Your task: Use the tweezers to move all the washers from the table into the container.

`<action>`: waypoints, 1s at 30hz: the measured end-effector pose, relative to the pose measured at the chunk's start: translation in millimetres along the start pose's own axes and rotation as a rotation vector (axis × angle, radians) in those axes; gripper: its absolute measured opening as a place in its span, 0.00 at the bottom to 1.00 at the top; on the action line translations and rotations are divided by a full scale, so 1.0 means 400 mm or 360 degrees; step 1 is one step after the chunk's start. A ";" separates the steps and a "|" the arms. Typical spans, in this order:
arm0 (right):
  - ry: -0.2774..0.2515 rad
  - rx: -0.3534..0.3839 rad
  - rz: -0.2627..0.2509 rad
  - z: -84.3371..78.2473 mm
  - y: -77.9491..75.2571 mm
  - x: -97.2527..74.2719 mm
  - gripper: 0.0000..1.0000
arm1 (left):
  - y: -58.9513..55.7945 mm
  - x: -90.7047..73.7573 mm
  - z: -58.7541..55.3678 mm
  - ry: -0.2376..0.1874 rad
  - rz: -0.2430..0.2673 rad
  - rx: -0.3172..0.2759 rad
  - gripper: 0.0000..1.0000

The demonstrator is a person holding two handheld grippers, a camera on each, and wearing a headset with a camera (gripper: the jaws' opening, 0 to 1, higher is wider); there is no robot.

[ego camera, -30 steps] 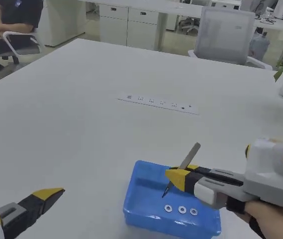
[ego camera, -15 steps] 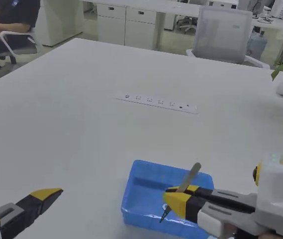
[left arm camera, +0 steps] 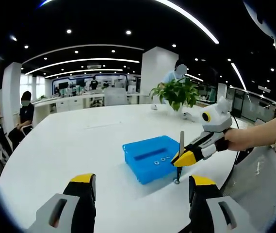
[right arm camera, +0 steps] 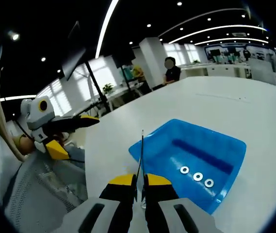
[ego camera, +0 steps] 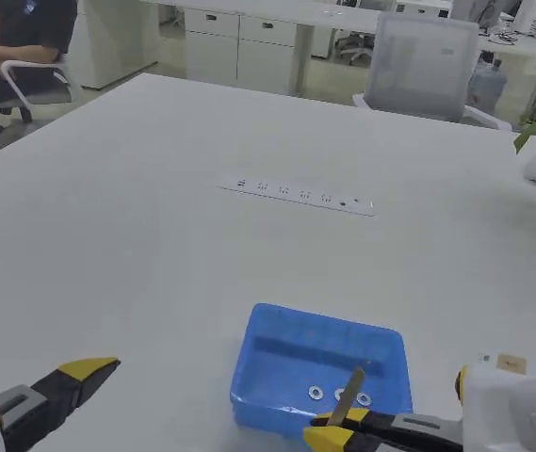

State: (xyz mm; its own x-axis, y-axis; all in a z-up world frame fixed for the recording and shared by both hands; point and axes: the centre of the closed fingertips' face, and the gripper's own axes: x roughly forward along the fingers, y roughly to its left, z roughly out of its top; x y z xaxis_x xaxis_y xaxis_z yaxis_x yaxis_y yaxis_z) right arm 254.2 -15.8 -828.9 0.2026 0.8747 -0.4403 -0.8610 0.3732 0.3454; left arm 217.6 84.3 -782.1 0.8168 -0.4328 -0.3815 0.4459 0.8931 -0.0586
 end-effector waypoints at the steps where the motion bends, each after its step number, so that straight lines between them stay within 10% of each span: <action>1: 0.0019 -0.0024 -0.0012 -0.005 -0.002 0.000 0.04 | 0.000 0.000 -0.001 0.0002 0.0001 0.0003 0.80; 30: 0.0013 -0.0187 -0.0081 -0.024 0.001 -0.005 0.04 | -0.027 0.000 0.028 0.0003 0.0000 0.0002 0.79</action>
State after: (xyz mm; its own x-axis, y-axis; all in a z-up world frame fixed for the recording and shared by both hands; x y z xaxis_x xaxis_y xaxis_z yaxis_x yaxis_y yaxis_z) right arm 249.1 -20.4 -835.8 0.2441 0.8528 -0.4617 -0.8985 0.3780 0.2232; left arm 217.0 73.3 -771.0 0.8162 -0.4325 -0.3830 0.4463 0.8930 -0.0575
